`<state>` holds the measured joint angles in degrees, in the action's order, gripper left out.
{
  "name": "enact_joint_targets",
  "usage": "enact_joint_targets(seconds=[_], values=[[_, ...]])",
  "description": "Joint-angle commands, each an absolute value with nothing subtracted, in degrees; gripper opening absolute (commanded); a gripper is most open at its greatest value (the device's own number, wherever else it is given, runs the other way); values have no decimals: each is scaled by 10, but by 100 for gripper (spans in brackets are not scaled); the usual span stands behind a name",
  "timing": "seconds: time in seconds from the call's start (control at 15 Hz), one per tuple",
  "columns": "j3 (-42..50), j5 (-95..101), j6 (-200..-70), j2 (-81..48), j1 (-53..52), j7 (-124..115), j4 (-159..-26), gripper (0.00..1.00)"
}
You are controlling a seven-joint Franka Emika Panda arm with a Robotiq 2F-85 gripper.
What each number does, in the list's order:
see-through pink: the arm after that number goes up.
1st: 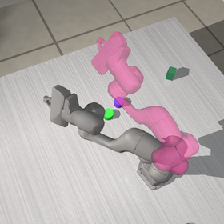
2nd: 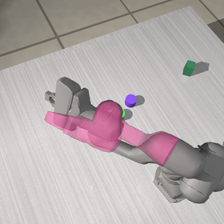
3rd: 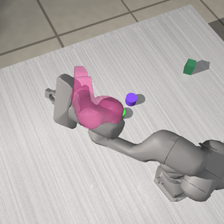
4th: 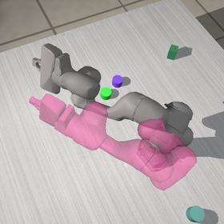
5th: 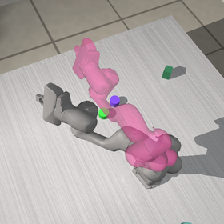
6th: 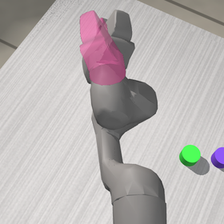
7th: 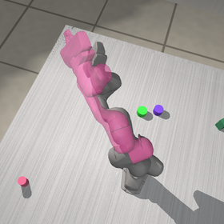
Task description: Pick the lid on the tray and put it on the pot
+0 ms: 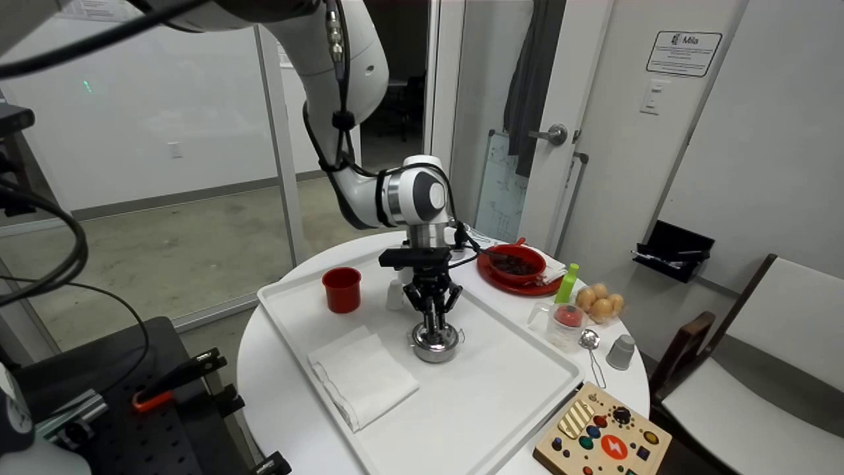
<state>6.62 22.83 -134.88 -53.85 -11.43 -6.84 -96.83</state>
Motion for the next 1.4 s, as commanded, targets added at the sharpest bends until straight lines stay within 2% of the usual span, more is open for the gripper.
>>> enact_joint_targets(seconds=[0.0, 0.13, 0.2, 0.33, 0.73, 0.87, 1.33], values=[[62, 226, -1351, -520, -114, -60, -992, 10], [66, 230, -1353, -518, -115, -63, -999, 11], [65, 228, -1350, -517, -114, -61, -1000, 44], [65, 226, -1352, -509, -111, -61, -1007, 50], [68, 225, -1387, -438, -99, -67, -1077, 95], [71, 226, -1400, -409, -97, -73, -1105, 100], [80, 210, -1384, -332, -74, -97, -1143, 100]])
